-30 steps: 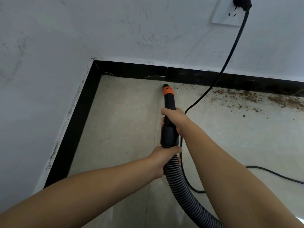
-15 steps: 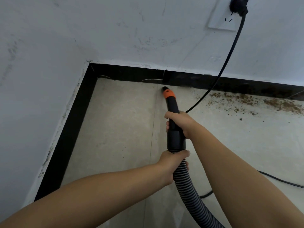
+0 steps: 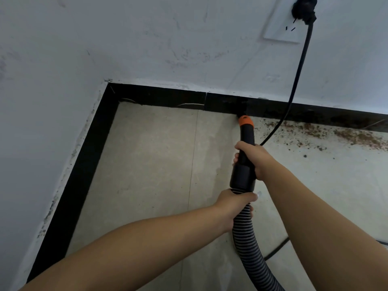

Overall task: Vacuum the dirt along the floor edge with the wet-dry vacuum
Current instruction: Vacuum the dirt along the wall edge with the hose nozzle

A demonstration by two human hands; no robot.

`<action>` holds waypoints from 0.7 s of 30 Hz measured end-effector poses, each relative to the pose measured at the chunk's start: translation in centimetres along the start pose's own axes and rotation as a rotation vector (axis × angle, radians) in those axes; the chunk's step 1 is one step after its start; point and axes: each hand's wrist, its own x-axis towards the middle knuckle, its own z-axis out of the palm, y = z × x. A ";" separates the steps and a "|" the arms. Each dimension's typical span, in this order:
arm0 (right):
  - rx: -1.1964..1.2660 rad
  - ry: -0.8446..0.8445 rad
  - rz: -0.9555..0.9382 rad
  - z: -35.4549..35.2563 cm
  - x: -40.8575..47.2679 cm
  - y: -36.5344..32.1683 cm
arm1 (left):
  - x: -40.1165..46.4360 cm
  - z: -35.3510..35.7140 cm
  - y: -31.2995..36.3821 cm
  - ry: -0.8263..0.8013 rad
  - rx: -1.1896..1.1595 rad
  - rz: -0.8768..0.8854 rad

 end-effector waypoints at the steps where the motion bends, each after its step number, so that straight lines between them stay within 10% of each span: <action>1: -0.006 0.000 0.000 -0.1 0.0 -0.1 | 0.1 0.2 0.0 0.003 -0.005 0.003; 21: -0.241 -0.258 -0.049 11.4 -0.4 0.5 | -0.9 -7.4 -0.4 0.219 -0.215 0.061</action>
